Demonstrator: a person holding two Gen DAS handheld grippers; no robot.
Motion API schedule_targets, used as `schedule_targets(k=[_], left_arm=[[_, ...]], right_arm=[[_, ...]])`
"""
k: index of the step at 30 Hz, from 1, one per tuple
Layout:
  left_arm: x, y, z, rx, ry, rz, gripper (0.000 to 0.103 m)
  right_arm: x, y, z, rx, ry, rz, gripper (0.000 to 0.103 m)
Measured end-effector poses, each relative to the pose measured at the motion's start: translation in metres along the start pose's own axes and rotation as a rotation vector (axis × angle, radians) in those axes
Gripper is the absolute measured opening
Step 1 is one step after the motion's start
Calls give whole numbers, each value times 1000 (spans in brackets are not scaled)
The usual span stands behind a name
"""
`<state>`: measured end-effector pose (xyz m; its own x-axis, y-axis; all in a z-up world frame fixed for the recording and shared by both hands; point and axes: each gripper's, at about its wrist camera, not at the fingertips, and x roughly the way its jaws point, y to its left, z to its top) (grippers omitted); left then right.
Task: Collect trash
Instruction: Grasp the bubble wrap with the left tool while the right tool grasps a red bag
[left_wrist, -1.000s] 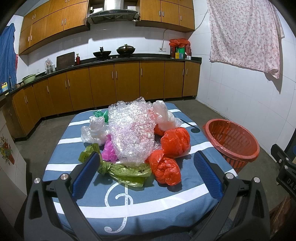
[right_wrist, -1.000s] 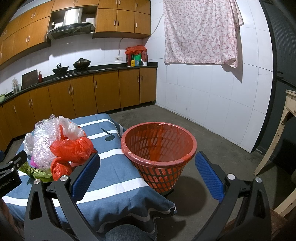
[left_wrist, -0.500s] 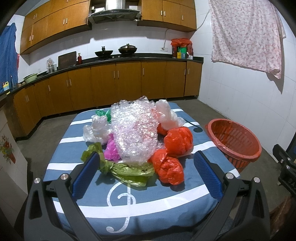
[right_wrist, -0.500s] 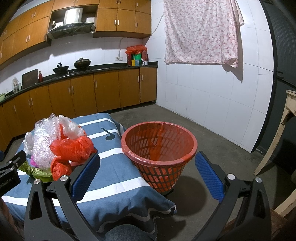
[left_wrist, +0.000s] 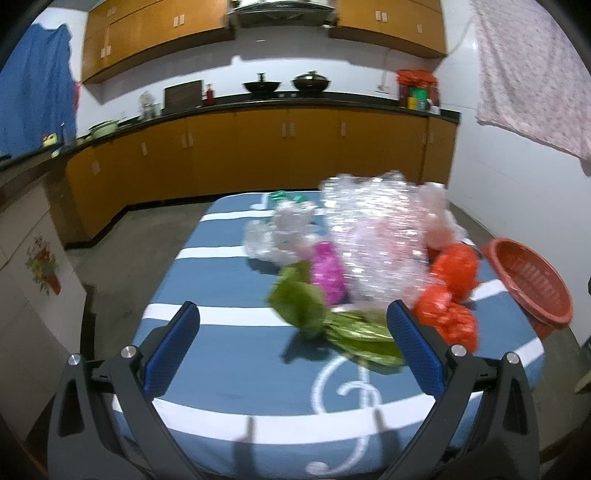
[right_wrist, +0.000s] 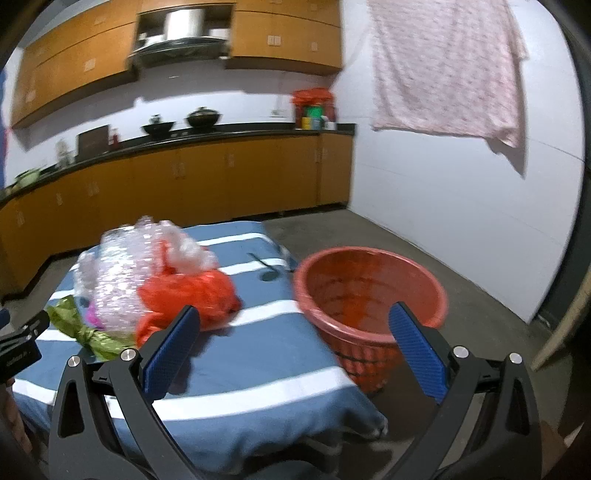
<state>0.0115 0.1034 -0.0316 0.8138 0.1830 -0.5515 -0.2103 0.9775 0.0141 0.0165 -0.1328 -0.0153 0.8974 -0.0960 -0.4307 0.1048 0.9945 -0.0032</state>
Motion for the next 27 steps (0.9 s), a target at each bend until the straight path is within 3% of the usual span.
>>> schedule_targets(k=[4, 11, 17, 23, 27], left_arm=[[7, 19, 0, -30, 5, 29, 99], [25, 35, -3, -57, 38, 43, 94], [38, 43, -2, -82, 64, 39, 84], [48, 33, 2, -77, 76, -1, 78], [53, 20, 9, -68, 75, -49, 73]], right_arm=[[21, 32, 9, -31, 29, 88, 87], [73, 79, 15, -42, 161, 219, 65], [97, 105, 11, -92, 217, 245, 53], [116, 105, 1, -109, 286, 239, 14], [106, 91, -2, -88, 265, 252, 7]])
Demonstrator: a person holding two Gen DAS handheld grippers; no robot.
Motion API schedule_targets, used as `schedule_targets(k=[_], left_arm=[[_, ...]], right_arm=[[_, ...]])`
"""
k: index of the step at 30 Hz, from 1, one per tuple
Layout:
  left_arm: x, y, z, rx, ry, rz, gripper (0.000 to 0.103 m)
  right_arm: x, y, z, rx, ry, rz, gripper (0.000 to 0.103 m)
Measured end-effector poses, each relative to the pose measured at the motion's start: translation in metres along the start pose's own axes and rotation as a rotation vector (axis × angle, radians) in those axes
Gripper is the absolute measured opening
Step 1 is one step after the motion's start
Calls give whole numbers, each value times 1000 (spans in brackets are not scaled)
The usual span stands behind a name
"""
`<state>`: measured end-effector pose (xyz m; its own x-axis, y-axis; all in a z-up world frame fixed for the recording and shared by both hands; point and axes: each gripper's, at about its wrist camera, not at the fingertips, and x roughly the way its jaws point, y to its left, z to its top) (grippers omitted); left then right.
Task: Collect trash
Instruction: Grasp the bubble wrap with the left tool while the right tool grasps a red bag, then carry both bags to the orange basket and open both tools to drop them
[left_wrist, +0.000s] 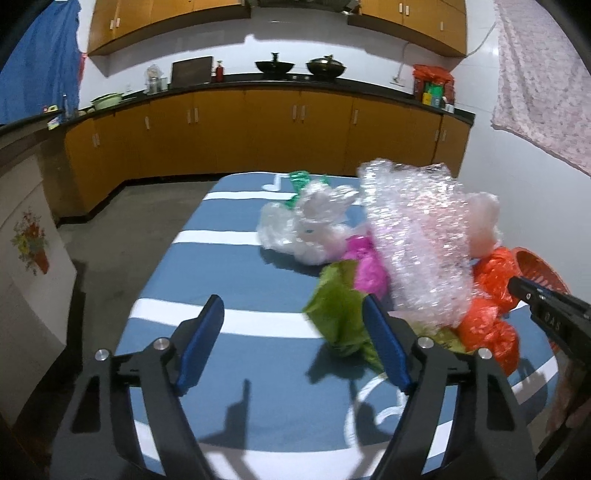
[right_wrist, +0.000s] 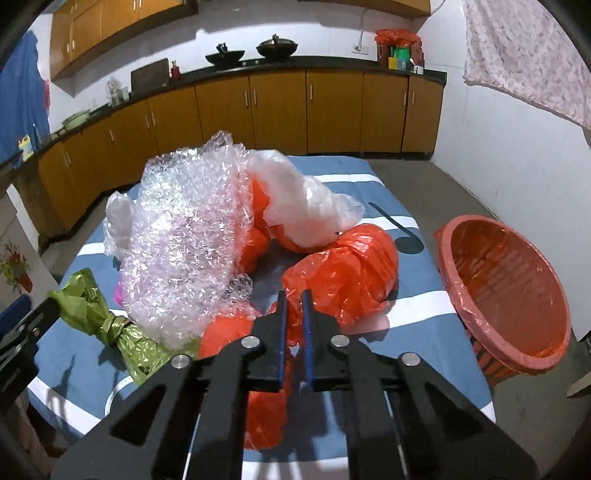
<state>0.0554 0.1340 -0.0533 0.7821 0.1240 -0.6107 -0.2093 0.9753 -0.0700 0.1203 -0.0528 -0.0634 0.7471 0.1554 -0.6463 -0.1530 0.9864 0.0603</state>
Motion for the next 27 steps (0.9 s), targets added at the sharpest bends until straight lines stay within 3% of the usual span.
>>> schedule_targets(k=[10, 17, 20, 22, 27], left_arm=[[24, -48, 28, 59, 24, -115, 64], [62, -65, 35, 64, 134, -156, 53], [71, -66, 37, 57, 161, -201, 41], [75, -67, 37, 64, 174, -220, 19], [68, -68, 36, 82, 145, -228, 11]], right_arm=[[-29, -32, 2, 38, -71, -6, 4], [-34, -38, 2, 39, -85, -12, 4], [-33, -40, 2, 36, -86, -11, 4], [-33, -39, 1, 33, -87, -11, 4], [-38, -37, 1, 22, -101, -15, 4]])
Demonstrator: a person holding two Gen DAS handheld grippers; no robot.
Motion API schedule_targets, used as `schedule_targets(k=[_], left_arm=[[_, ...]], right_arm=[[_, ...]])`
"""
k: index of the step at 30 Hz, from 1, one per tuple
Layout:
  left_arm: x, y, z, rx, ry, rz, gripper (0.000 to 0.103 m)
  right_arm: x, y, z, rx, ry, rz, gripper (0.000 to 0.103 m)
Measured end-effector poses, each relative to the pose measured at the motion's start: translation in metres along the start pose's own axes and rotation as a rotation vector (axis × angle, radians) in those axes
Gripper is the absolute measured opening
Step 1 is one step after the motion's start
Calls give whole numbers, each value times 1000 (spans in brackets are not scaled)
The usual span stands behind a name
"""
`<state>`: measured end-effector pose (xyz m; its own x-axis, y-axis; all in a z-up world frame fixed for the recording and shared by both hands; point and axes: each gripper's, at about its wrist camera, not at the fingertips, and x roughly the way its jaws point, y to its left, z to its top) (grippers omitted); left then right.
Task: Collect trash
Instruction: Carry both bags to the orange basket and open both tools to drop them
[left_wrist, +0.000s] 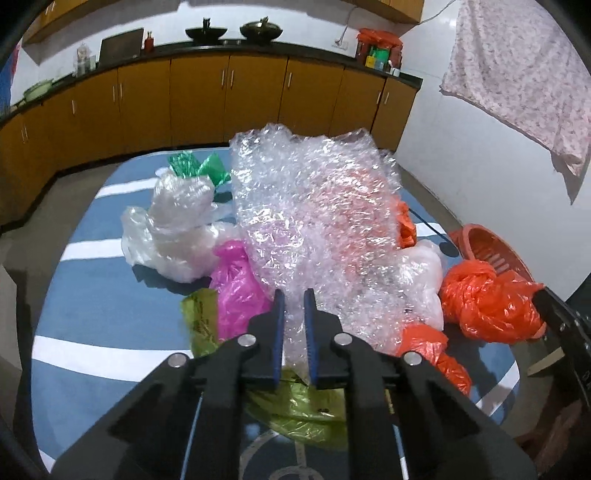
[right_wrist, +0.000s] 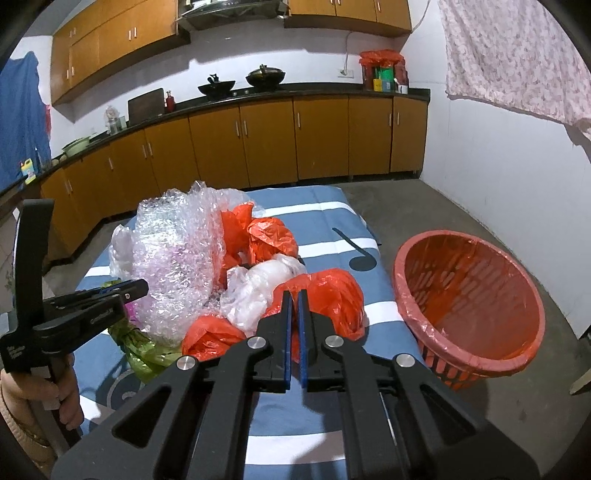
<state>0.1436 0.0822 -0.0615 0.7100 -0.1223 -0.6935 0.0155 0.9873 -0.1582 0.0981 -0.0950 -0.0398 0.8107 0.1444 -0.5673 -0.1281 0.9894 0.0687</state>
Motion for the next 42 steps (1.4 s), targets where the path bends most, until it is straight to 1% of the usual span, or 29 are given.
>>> schedule_targets(k=[3, 15, 18, 24, 27, 32, 37, 42], left_arm=[[-10, -6, 0, 25, -35, 12, 10], [-65, -32, 15, 103, -190, 11, 9], [-72, -35, 19, 114, -208, -1, 9], [-86, -57, 27, 149, -247, -38, 9], [-87, -67, 32, 163, -257, -57, 9], [-80, -99, 39, 196, -259, -105, 9], [-62, -140, 43, 232, -238, -172, 9], [-40, -182, 45, 281, -219, -226, 9]], right_arm=[[-4, -1, 2, -6, -15, -1, 4], [-28, -14, 20, -21, -95, -13, 3], [-32, -19, 23, -23, -109, -21, 3], [-37, -31, 28, -30, -136, -50, 3], [-40, -41, 34, -28, -152, -74, 3], [-46, -68, 46, -16, -182, -140, 3], [-50, -108, 56, 33, -203, -215, 3], [-42, -145, 61, 85, -195, -266, 3]])
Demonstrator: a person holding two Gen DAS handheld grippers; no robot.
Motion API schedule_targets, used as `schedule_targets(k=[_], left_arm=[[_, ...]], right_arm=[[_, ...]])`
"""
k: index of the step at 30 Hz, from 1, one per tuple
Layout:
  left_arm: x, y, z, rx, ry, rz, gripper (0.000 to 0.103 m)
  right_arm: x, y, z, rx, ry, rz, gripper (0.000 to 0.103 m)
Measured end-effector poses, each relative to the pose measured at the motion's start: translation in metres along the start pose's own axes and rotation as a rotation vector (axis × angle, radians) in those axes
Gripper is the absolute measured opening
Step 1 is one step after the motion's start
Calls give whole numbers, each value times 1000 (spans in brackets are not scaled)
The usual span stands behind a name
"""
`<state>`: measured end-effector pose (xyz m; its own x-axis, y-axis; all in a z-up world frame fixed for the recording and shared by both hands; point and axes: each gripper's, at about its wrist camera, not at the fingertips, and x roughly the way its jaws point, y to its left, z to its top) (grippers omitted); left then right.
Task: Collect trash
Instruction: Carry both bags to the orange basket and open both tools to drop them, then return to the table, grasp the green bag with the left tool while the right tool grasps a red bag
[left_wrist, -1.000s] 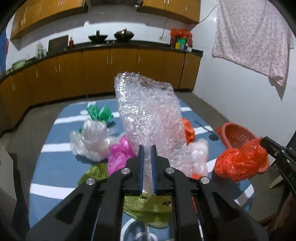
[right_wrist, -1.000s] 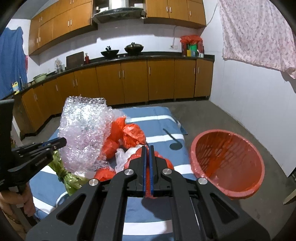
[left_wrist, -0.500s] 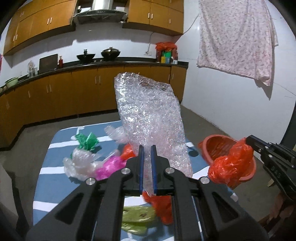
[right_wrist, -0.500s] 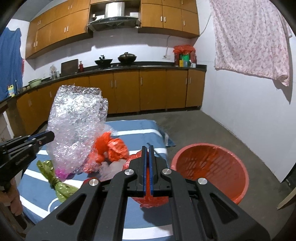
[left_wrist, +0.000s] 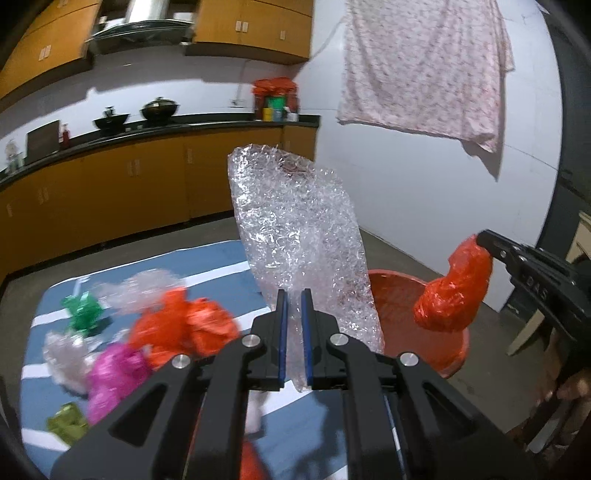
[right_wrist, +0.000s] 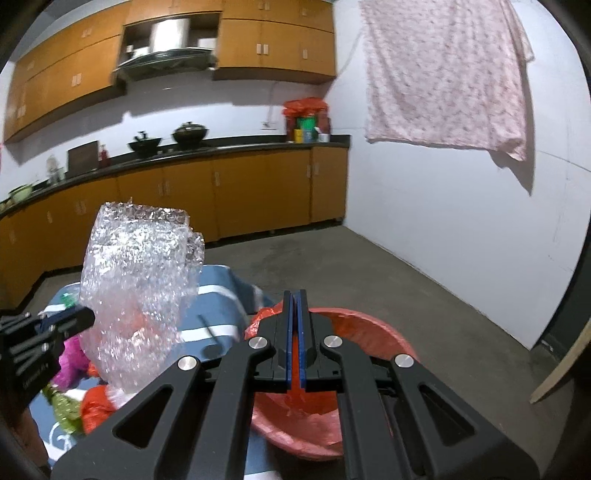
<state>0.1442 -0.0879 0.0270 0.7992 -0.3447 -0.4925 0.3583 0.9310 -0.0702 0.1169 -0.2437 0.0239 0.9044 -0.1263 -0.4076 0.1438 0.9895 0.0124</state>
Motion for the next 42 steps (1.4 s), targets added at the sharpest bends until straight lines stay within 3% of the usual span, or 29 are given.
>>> schedule_targets(k=[10, 21, 23, 24, 25, 27, 30, 35, 42], left_arm=[[77, -53, -5, 57, 84, -94, 9], [114, -74, -7, 84, 134, -120, 11], [117, -73, -9, 81, 146, -116, 19], [116, -70, -10, 78, 147, -114, 30], [115, -67, -11, 74, 145, -105, 38], [113, -61, -13, 67, 144, -90, 40], [105, -46, -14, 34, 148, -61, 47], [66, -20, -16, 11, 91, 12, 65], [-8, 14, -28, 31, -28, 163, 82]], right_arm=[[38, -40, -12, 68, 56, -50, 3], [54, -52, -8, 104, 60, -48, 3], [53, -55, -9, 114, 63, -45, 7], [51, -57, -10, 115, 62, -47, 17], [50, -58, -10, 117, 60, -49, 38], [44, -62, -11, 128, 44, -61, 62], [32, -61, -15, 110, 40, -77, 62], [11, -48, -24, 60, 25, -96, 74], [-12, -9, -34, 23, 17, -12, 80]])
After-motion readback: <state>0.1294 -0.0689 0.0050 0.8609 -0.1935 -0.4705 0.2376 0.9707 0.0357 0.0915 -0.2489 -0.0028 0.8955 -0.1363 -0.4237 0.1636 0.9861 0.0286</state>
